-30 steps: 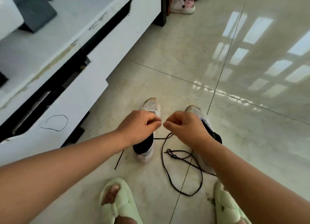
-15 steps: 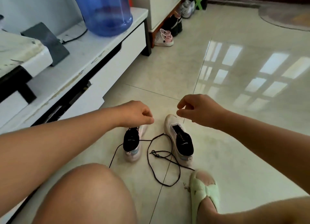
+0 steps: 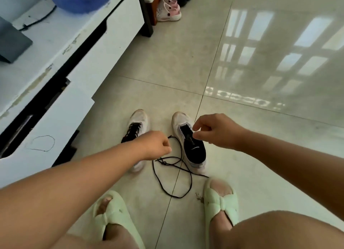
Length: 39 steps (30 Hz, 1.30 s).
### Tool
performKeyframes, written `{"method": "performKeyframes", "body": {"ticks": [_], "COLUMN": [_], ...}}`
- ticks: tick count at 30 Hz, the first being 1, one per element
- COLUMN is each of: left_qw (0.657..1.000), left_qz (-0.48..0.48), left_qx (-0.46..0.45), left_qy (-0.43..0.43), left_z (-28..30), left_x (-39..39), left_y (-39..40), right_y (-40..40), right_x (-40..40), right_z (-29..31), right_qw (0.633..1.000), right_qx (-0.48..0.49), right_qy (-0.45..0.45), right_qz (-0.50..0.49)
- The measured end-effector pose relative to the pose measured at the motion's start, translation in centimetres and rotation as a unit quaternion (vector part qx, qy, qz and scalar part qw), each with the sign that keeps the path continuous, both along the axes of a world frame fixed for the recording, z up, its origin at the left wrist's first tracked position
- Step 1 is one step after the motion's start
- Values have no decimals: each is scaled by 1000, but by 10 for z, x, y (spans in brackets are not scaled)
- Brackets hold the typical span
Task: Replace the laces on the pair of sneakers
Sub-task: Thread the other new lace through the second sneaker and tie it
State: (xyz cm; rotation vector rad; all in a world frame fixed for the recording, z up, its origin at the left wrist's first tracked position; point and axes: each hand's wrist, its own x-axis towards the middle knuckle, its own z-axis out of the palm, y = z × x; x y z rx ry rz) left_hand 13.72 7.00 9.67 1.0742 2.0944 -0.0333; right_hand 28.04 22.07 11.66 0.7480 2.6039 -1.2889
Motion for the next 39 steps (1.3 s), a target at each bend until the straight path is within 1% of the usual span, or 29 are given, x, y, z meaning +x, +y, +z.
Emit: {"method": "performKeyframes", "body": {"ticks": [3, 5, 8, 10, 12, 15, 18, 20, 21, 22, 23, 24, 25, 26, 27, 30, 33, 36, 37, 39], "left_qw": [999, 998, 996, 995, 997, 993, 986, 985, 988, 993, 995, 987, 970, 952, 937, 912, 905, 885, 877, 870], "left_qz": [17, 38, 80, 91, 66, -12, -62, -95, -79, -33, 49, 141, 223, 281, 313, 347, 357, 388, 401, 414], "left_qx": [-29, -46, -46, -36, -20, -16, -3, -11, -14, -8, 16, 47, 78, 109, 137, 197, 216, 249, 257, 266], "left_qy": [-9, -1, 2, 13, 41, 118, 154, 146, 133, 112, 86, 62, 49, 56, 73, 93, 86, 70, 61, 42], "left_z": [-54, -91, -138, -166, -188, -212, -223, -223, -221, -219, -214, -206, -199, -190, -181, -147, -122, -96, -89, -75], "left_x": [3, 4, 6, 6, 8, 12, 15, 18, 20, 21, 23, 23, 23, 21, 18, 6, -7, -14, -15, -16], "left_y": [10, 14, 15, 14, 12, 4, -2, -6, -7, -8, -9, -9, -9, -9, -9, -12, -15, -19, -19, -22], "right_y": [1, 0, -5, -9, -12, -15, -15, -16, -16, -16, -16, -17, -18, -20, -23, -31, -32, -37, -39, -44], "right_x": [-7, -11, -14, -17, -19, -21, -20, -18, -17, -15, -14, -12, -11, -9, -7, -4, -7, -13, -15, -17], "right_z": [-39, -66, -103, -123, -138, -147, -147, -146, -146, -148, -150, -152, -155, -158, -161, -166, -170, -167, -166, -162], "right_qw": [1000, 999, 998, 996, 990, 977, 977, 984, 988, 991, 993, 993, 992, 990, 987, 971, 962, 950, 951, 962], "right_qx": [-27, -36, -56, -69, -90, -115, -114, -80, -42, 6, 50, 82, 103, 121, 142, 202, 231, 258, 252, 203], "right_qy": [-4, -6, 9, 25, 52, 85, 90, 80, 70, 53, 29, 3, -27, -55, -81, -116, -121, -116, -112, -104], "right_qz": [-5, -6, -26, -49, -91, -157, -159, -141, -130, -119, -106, -88, -65, -38, -10, 53, 82, 129, 141, 150]}}
